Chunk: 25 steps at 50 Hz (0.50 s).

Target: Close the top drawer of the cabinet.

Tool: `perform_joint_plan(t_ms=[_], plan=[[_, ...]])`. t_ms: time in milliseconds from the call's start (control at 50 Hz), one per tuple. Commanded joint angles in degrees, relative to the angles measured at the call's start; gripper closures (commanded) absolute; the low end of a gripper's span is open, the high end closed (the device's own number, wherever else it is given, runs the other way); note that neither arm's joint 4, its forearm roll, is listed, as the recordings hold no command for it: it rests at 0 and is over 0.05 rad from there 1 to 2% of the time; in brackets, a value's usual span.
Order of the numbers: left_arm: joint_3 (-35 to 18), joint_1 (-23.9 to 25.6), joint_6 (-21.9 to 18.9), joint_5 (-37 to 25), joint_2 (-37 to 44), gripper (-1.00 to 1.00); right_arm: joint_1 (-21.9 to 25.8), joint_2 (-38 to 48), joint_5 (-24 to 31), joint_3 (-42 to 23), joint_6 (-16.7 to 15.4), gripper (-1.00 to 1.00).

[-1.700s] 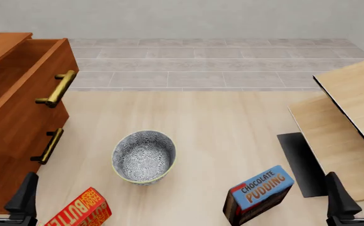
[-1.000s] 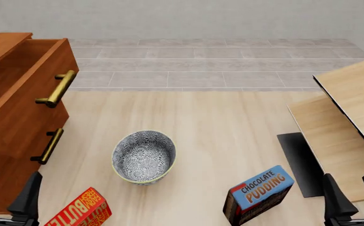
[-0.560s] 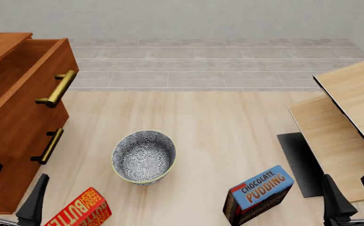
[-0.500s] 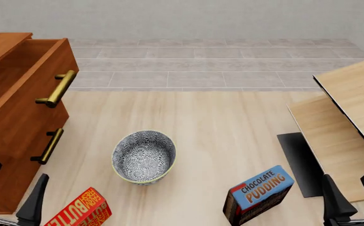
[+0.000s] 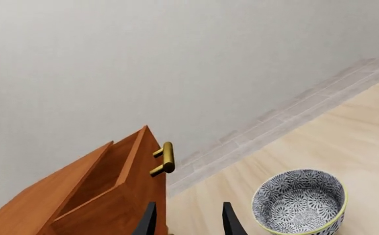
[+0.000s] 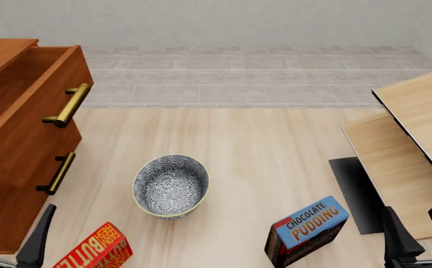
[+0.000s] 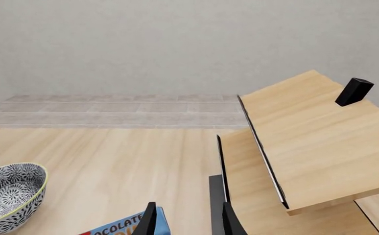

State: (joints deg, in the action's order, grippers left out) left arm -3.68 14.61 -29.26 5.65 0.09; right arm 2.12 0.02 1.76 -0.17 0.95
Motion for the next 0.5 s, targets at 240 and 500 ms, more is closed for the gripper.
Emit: perform_joint_plan(t_ms=[240,500], plan=[[1.31,4.09,-10.24,11.14,7.71,-1.00,0.09,-0.01,0.10,0.13,0.16,-1.00],[1.17,3.21,-14.38,26.75,22.94,-1.00,0.53,-0.01,0.26,0.16,0.11,-1.00]])
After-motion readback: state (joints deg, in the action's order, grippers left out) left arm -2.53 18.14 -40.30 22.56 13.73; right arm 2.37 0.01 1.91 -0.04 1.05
